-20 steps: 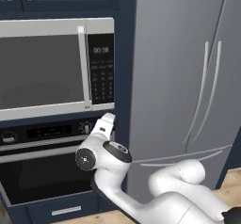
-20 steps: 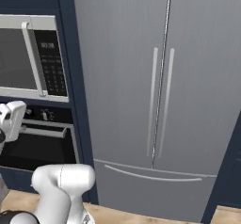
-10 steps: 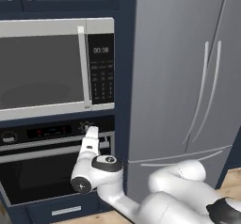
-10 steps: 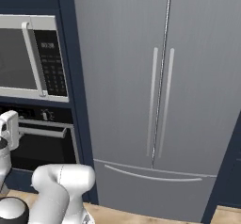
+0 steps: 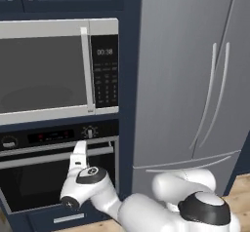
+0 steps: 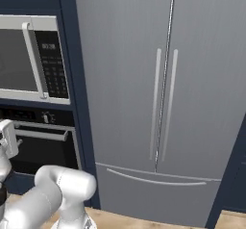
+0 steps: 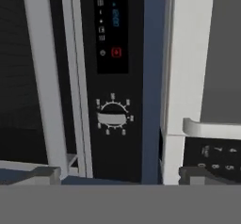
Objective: Take the baked cake out of the oven and place it on the plate for cooling. Then close the oven door.
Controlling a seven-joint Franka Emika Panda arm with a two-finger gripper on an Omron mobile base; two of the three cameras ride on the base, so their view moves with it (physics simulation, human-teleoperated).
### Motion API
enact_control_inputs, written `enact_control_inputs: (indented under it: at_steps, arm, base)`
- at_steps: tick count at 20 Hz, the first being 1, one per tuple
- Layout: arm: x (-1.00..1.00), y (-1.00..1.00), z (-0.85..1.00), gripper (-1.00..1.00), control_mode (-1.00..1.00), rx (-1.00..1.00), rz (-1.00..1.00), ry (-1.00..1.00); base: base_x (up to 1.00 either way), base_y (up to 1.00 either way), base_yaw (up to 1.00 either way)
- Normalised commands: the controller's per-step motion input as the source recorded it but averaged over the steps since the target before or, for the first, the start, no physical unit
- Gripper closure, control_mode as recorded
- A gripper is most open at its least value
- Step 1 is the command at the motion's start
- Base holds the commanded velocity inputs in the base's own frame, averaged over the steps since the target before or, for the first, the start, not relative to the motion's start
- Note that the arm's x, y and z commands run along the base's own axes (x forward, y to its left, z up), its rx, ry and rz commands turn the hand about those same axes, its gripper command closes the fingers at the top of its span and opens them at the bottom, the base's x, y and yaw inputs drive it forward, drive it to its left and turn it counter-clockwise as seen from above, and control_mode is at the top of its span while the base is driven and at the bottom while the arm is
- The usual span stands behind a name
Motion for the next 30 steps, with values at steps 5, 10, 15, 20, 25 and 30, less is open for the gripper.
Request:
enact_control_inputs:
  at_steps: [5, 10, 15, 20, 25, 30]
  arm:
    - [0.31, 0.25, -0.47, -1.00, -1.00, 0.00, 0.00, -0.05]
    - [0.38, 0.04, -0.39, -1.00, -1.00, 0.00, 0.00, -0.09]
    - [0.42, 0.00, -0.20, -1.00, -1.00, 0.00, 0.00, 0.00]
    - [0.39, 0.03, -0.34, -1.00, -1.00, 0.00, 0.00, 0.00]
    - [0.40, 0.07, -0.35, -1.00, -1.00, 0.00, 0.00, 0.00]
    - [0.43, 0.15, -0.27, -1.00, -1.00, 0.00, 0.00, 0.00]
  base:
    - [0.00, 0.00, 0.00]
    - [0.00, 0.00, 0.00]
    - [0.00, 0.00, 0.00]
    - [0.00, 0.00, 0.00]
    - [0.00, 0.00, 0.00]
    - [0.00, 0.00, 0.00]
